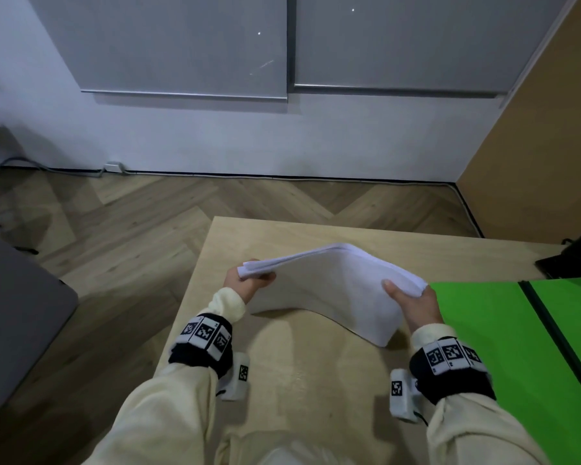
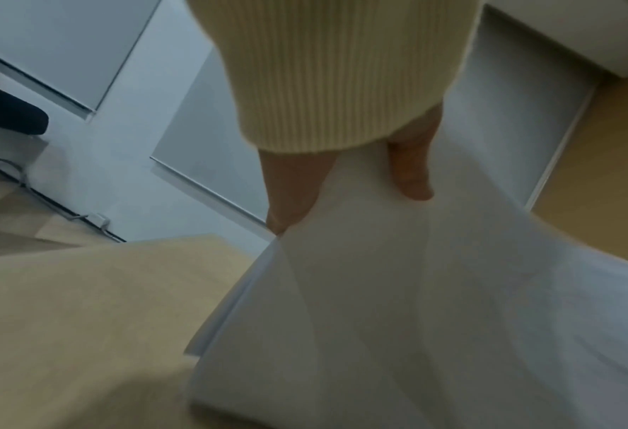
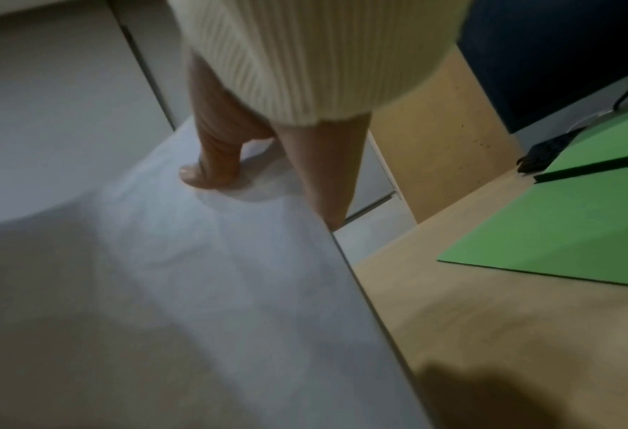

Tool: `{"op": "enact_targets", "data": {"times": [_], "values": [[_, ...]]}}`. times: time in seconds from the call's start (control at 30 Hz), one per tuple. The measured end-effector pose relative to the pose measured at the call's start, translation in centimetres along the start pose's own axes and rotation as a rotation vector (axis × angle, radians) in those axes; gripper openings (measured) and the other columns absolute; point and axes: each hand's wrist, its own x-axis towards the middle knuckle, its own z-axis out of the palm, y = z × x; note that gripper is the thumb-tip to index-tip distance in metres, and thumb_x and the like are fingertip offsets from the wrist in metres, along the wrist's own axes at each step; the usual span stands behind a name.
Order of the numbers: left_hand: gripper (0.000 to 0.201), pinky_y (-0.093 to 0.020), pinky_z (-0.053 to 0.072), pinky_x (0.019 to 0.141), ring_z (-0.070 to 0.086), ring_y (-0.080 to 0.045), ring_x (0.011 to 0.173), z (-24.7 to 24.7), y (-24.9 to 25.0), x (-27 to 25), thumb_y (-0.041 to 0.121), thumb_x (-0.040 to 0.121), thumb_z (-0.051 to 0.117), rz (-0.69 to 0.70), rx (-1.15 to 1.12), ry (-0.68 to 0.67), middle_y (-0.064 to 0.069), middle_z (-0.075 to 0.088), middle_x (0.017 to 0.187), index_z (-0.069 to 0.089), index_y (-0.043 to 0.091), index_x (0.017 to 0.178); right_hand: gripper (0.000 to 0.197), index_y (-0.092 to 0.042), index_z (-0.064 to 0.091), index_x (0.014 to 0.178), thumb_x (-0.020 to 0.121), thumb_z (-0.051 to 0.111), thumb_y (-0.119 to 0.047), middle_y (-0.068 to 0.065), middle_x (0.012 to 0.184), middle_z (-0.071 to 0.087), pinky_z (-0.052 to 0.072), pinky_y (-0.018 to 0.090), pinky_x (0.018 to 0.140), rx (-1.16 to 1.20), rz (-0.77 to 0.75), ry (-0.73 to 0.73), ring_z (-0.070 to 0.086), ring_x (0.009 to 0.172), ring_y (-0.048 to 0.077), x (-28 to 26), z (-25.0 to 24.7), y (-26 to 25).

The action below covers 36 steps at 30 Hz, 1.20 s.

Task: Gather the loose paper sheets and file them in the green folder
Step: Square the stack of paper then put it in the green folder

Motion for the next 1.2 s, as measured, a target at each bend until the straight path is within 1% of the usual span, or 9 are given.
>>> {"op": "enact_targets", "data": {"times": [0.07,0.2,0.3,0.53,0.63,0.73,0.83,0.97,1.2], "values": [[0.031,-0.003,0.044,0.053,0.057,0.011,0.05,-0.4,0.6,-0.2,-0.014,0.073,0.068,0.026,0.009,-0.013,0.022,0.065,0.049,0.065,0.017,0.066,0.043,-0.003,0.063,0.108,0.07,0.079,-0.018,0.015,0.106,0.068,0.046,0.028,0.082,0.009,-0.049,0.004,0.065,0.092,0.021,0.1,-0.6,-0.2],[0.03,-0.004,0.042,0.051,0.056,0.009,0.049,-2.0,1.2,-0.4,-0.014,0.071,0.069,0.072,-0.006,-0.026,0.017,0.064,0.052,0.058,0.013,0.068,0.026,-0.01,0.067,0.1,0.077,0.071,-0.001,-0.005,0.09,0.069,0.049,0.008,0.072,-0.029,-0.249,-0.248,0.064,0.072,-0.011,-0.6,-2.1,-1.3],[0.029,-0.006,0.047,0.056,0.061,0.007,0.056,-2.3,0.7,-0.6,-0.007,0.058,0.076,0.059,-0.073,-0.057,0.008,0.066,0.067,0.064,0.009,0.079,0.033,-0.012,0.065,0.104,0.075,0.071,0.002,-0.008,0.093,0.068,0.048,0.003,0.071,-0.087,-0.258,-0.326,0.065,0.075,-0.01,-0.4,-1.5,-0.4],[0.013,-0.016,0.042,0.063,0.058,-0.005,0.062,-2.3,0.9,-0.4,-0.002,0.061,0.062,0.002,-0.121,0.016,0.015,0.064,0.052,0.061,0.01,0.066,0.017,-0.015,0.068,0.085,0.077,0.071,-0.001,-0.015,0.069,0.072,0.048,0.007,0.066,-0.056,-0.258,-0.324,0.061,0.066,-0.002,0.0,-0.8,-0.3],[0.033,-0.025,0.044,0.072,0.06,-0.019,0.082,-2.8,0.5,-0.3,0.004,0.051,0.045,-0.004,-0.309,0.108,0.003,0.072,0.072,0.065,0.012,0.077,0.022,-0.023,0.071,0.089,0.07,0.079,-0.031,-0.017,0.083,0.075,0.049,0.008,0.072,0.04,-0.211,-0.382,0.065,0.077,-0.005,-0.2,-1.1,-0.3],[0.023,-0.023,0.046,0.076,0.061,-0.019,0.083,-1.7,0.5,-1.1,0.016,0.059,0.056,0.055,-0.375,0.19,-0.005,0.069,0.079,0.064,0.013,0.08,0.044,-0.02,0.073,0.075,0.057,0.075,-0.06,-0.011,0.072,0.072,0.048,0.018,0.069,0.172,-0.113,-0.198,0.061,0.072,0.007,-0.2,-0.3,0.6],[0.021,-0.008,0.047,0.07,0.061,0.001,0.072,0.2,0.8,-2.0,0.03,0.067,0.07,0.124,-0.355,0.329,0.002,0.063,0.08,0.061,0.015,0.079,0.023,-0.015,0.064,0.067,0.08,0.067,-0.034,-0.01,0.059,0.063,0.041,0.024,0.062,0.333,-0.014,0.014,0.052,0.065,0.015,-0.8,1.0,0.3],[0.015,-0.012,0.048,0.066,0.056,-0.005,0.07,1.6,1.0,-1.7,0.024,0.08,0.071,0.054,-0.346,0.534,0.007,0.06,0.076,0.06,0.014,0.081,0.014,-0.013,0.065,0.083,0.086,0.059,-0.026,-0.005,0.071,0.057,0.043,0.014,0.053,0.282,-0.108,0.085,0.049,0.068,0.014,-1.9,1.6,-1.2],[0.035,-0.016,0.046,0.082,0.058,-0.013,0.089,1.5,1.3,-1.0,0.022,0.076,0.075,0.144,-0.271,0.487,-0.001,0.06,0.095,0.054,0.016,0.103,0.101,-0.034,0.047,0.127,0.038,0.074,-0.074,-0.012,0.111,0.063,0.046,0.047,0.099,0.247,-0.167,-0.147,0.057,0.115,0.029,-1.4,0.5,1.2]]}}
